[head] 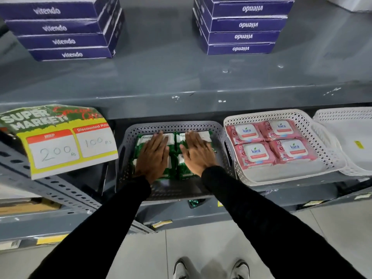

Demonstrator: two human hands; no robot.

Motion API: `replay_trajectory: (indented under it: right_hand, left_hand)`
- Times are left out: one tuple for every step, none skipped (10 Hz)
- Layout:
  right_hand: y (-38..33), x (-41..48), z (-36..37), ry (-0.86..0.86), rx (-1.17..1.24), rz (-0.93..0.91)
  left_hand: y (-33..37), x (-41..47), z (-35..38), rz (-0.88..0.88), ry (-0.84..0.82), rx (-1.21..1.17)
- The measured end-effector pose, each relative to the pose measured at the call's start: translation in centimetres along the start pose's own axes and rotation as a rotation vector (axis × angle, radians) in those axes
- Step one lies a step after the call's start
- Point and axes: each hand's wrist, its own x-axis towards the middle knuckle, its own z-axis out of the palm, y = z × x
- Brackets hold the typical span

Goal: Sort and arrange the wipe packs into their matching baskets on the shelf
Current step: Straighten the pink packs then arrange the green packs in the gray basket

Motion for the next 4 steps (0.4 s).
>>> replay_trajectory:
  right_hand:
    - [0.64,0.25,2.10,0.020,-0.053,-0.016]
    - [0.72,0.24,2.83,0.049,-0.065,-0.018]
    - [0.81,0.35,2.76,0.046,-0.046,-0.008]
    - [0.48,0.58,2.40,0.053,-0.030,-0.010]
  left_hand:
    - [-0.82,0.51,1.71,-0.002,-0.002,0.111]
    - [-0.95,0.51,2.36,-0.004,0.017,0.135]
    - [-0.44,0.60,2.57,0.015,0.040,0.136]
    - [-0.64,0.80,2.18,0.003,0.037,0.154]
